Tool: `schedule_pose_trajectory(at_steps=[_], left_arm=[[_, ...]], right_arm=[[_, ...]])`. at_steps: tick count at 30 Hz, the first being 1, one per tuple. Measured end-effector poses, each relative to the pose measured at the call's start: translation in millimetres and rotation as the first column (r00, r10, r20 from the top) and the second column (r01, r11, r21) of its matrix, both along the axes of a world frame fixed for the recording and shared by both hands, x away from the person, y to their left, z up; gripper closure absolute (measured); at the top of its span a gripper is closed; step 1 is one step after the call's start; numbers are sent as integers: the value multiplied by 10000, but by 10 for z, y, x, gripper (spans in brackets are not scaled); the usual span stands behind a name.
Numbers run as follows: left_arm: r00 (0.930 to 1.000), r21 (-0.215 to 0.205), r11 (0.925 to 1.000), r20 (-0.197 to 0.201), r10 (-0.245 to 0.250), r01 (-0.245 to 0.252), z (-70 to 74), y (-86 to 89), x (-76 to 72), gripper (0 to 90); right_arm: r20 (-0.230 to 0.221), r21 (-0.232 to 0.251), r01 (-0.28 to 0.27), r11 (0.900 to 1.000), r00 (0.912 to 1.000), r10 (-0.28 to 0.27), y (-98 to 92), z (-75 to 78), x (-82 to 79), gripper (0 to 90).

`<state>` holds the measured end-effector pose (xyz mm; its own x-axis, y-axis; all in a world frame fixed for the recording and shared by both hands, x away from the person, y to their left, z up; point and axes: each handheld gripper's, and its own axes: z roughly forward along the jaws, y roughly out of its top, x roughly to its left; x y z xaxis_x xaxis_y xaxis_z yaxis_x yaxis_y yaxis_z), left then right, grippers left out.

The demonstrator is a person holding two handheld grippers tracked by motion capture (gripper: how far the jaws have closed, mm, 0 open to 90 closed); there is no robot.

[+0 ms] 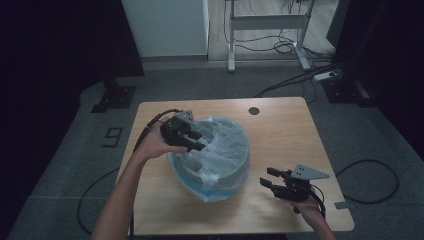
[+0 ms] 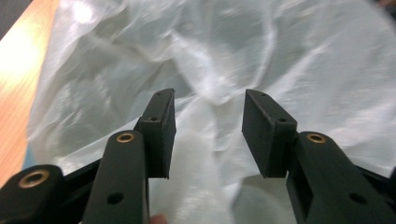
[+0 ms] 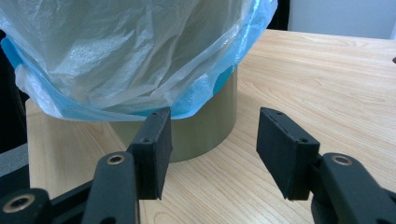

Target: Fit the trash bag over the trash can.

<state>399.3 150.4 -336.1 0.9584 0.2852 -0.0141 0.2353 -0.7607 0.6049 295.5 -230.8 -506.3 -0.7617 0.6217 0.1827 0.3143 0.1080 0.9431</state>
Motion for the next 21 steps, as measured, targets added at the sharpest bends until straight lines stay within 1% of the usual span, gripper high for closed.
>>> schedule_pose_trajectory(at_steps=[3,6,7,8,9,10,11,12,13,14,19,21], left_arm=[[9996,-100,9995,-7,-299,299,8,-19,-87,538],[9991,27,9991,-9,-426,426,-4,-47,-125,536],[9988,204,9986,-20,-480,481,-24,-85,-145,537],[9988,204,9986,-20,-480,481,-24,-85,-145,538],[9987,384,9980,-32,-509,510,-47,-129,-156,539],[9985,483,9973,-48,-542,544,-60,-152,-157,542],[9985,483,9973,-48,-542,544,-60,-152,-157,548],[9984,630,9964,-108,-558,564,-79,-186,-160,548],[9982,930,9939,-153,-581,593,-109,-237,-157,558],[9981,1101,9920,-151,-604,617,-126,-265,-157,561],[9976,1482,9867,-280,-638,673,-182,-359,-149,569],[9976,1731,9826,-267,-635,672,-216,-403,-156,568]], right_arm=[[-6,-56,-57,10000,10000,57,27,-1,-4,444],[5,-78,-90,9999,10000,90,38,-1,-7,444],[8,-83,-102,9999,9999,102,42,1,-9,444],[8,-83,-102,9999,9999,102,42,1,-9,444],[14,-83,-105,9999,9999,105,42,1,-10,444],[15,-85,-107,9999,9999,107,42,1,-11,444],[15,-85,-107,9999,9999,107,42,1,-11,444],[15,-86,-108,9999,9999,108,41,1,-11,444],[13,-93,-106,9999,9999,106,37,-2,-11,444],[6,-96,-102,9999,9999,102,36,-4,-11,444],[7,-99,-84,9999,10000,84,28,-5,-10,444],[6,-100,-86,9999,10000,86,27,-5,-10,444]])
